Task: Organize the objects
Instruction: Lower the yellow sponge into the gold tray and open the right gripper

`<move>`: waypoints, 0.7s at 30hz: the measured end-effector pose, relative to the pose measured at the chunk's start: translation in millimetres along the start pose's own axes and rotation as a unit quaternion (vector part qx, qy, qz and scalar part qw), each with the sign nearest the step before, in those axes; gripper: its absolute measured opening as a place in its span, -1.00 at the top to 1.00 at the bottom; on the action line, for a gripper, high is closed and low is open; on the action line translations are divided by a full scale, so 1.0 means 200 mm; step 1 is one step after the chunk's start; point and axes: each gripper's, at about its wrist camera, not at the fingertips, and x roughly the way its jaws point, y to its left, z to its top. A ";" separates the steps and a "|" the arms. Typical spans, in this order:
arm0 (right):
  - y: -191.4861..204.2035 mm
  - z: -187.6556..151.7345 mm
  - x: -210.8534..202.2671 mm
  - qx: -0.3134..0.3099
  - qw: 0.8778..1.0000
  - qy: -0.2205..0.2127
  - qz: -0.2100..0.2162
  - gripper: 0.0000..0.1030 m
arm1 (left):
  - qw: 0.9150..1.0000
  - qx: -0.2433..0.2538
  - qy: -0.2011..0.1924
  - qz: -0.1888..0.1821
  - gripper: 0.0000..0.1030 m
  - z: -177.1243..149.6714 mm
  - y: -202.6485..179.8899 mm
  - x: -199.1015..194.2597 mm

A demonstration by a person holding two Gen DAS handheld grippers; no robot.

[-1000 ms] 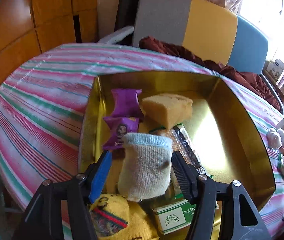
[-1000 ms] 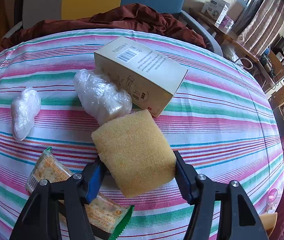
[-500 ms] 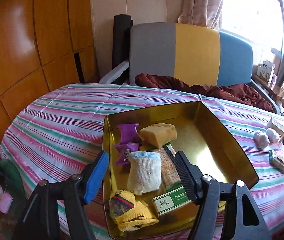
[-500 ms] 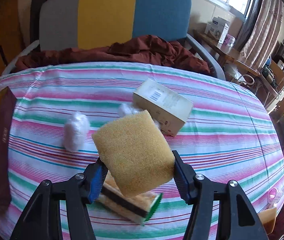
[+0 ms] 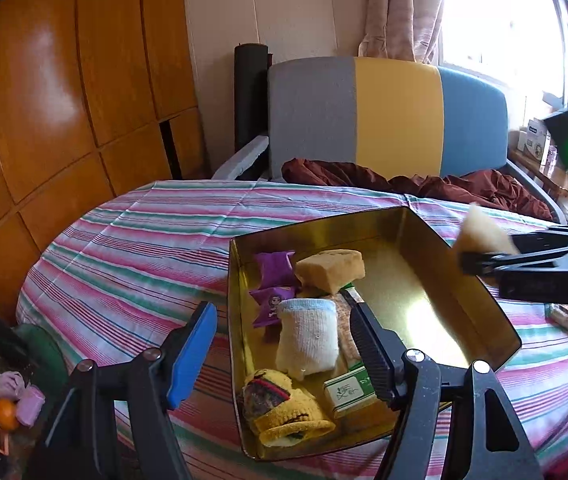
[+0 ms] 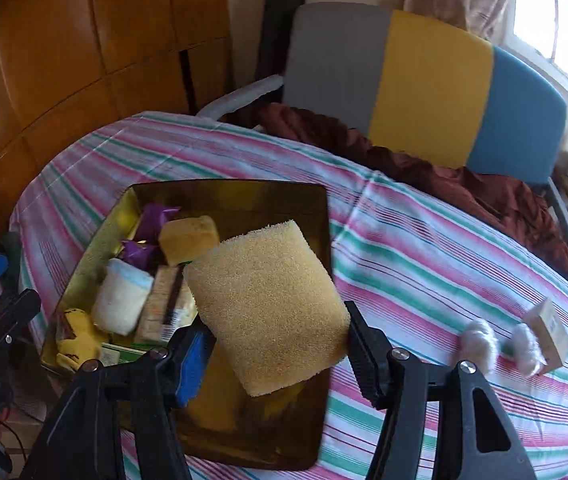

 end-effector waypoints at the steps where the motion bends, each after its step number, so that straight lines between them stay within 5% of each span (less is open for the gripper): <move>1: 0.04 0.01 0.04 0.000 1.000 0.009 0.004 -0.20 | 1.000 0.000 -0.001 0.002 -0.36 0.00 0.01 0.00; 15: 0.14 0.01 0.42 0.041 0.995 0.091 -0.023 -0.30 | 1.000 -0.017 0.008 0.007 -0.37 -0.05 0.10 0.01; 21: 0.15 -0.01 0.46 0.031 0.995 0.097 -0.020 -0.63 | 1.000 -0.021 0.018 0.005 -0.39 -0.07 0.10 0.03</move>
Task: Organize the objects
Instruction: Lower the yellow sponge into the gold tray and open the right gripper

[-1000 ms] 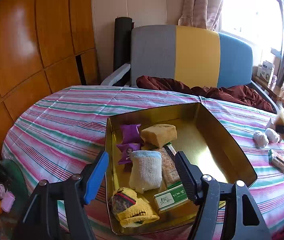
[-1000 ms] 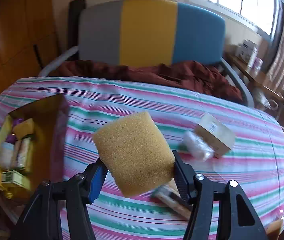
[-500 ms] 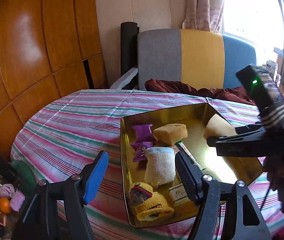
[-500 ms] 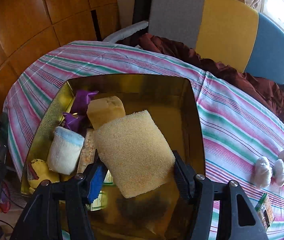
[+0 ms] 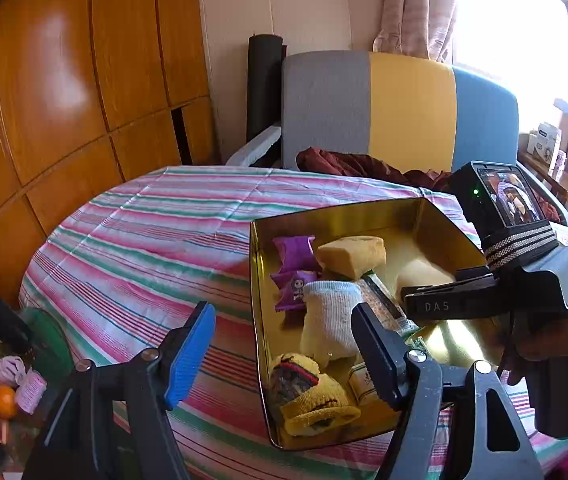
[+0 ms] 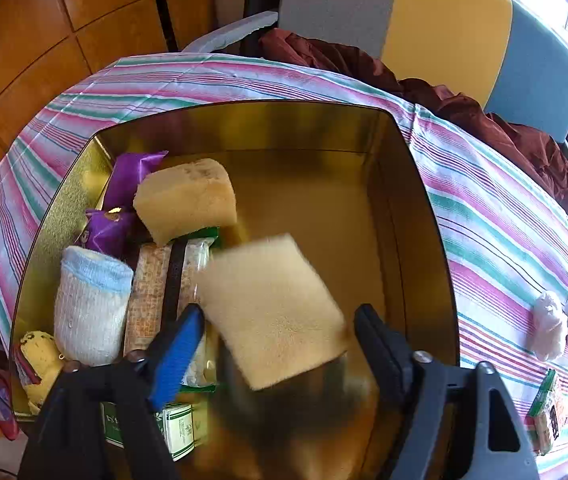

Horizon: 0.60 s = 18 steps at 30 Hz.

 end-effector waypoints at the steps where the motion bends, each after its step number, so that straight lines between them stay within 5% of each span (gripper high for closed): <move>1: 0.01 0.00 0.00 -0.004 1.000 -0.002 0.000 -0.64 | 1.000 -0.001 0.002 0.000 -0.39 0.00 0.00 0.00; 18: -0.03 -0.10 -0.28 -0.025 0.995 -0.086 -0.043 -0.64 | 1.000 -0.008 0.027 0.001 -0.39 -0.04 0.01 0.05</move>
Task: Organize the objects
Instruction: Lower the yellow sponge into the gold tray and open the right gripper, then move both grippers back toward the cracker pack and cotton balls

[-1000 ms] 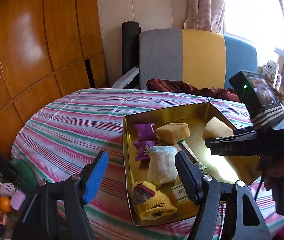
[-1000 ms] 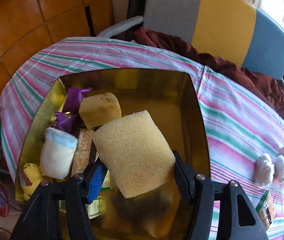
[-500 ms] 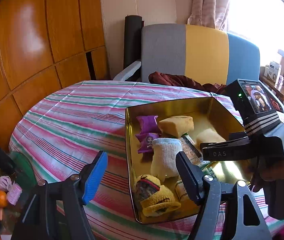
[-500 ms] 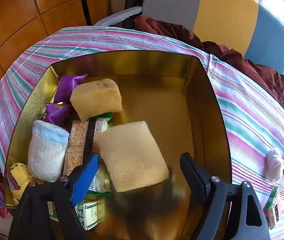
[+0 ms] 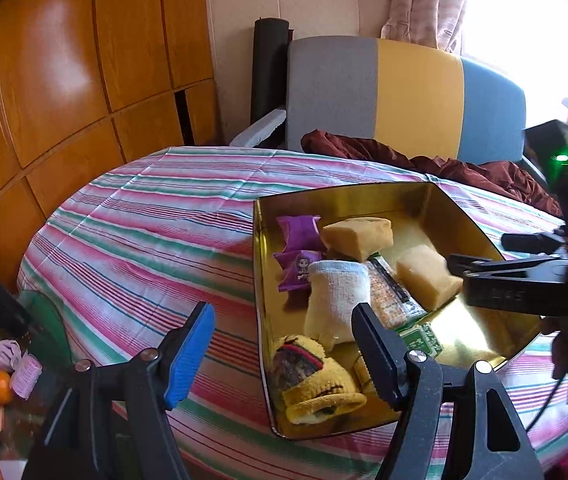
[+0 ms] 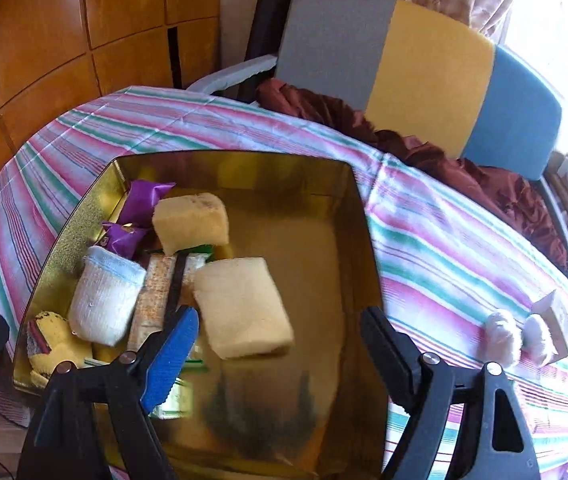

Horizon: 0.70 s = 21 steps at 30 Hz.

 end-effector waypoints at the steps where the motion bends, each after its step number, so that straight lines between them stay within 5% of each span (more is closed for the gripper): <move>1: -0.02 -0.01 -0.03 0.002 1.000 -0.006 -0.007 -0.64 | 1.000 0.001 0.001 -0.003 -0.39 0.00 -0.01 0.00; 21: -0.64 -0.26 -0.32 0.037 0.990 -0.043 -0.130 -0.65 | 0.993 0.094 0.001 -0.071 -0.39 0.12 -0.51 0.00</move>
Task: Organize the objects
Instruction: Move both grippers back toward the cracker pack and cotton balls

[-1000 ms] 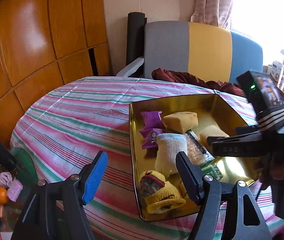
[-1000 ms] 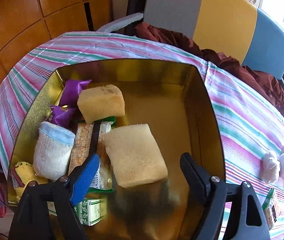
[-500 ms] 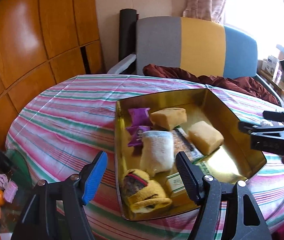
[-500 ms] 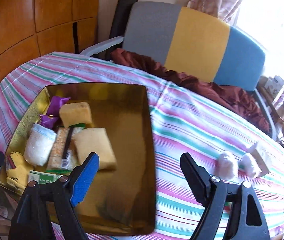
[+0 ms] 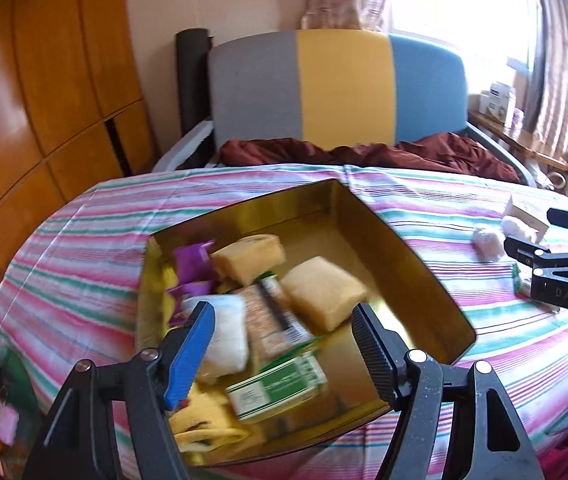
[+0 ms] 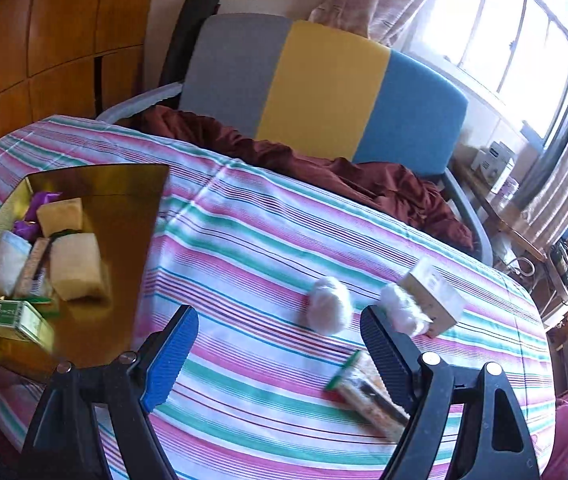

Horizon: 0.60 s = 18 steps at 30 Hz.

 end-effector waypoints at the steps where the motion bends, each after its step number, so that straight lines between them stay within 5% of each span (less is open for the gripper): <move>1: -0.03 -0.01 0.00 0.002 1.000 -0.001 -0.004 -0.65 | 1.000 0.006 0.000 -0.003 -0.39 0.01 -0.03 0.01; 10: -0.27 -0.06 0.07 0.014 0.999 0.016 -0.026 -0.65 | 0.998 0.044 0.006 -0.033 -0.39 0.11 -0.26 0.07; 18: -0.56 -0.18 0.29 0.029 0.996 0.086 -0.008 -0.65 | 0.994 0.066 0.020 -0.086 -0.39 0.24 -0.48 0.16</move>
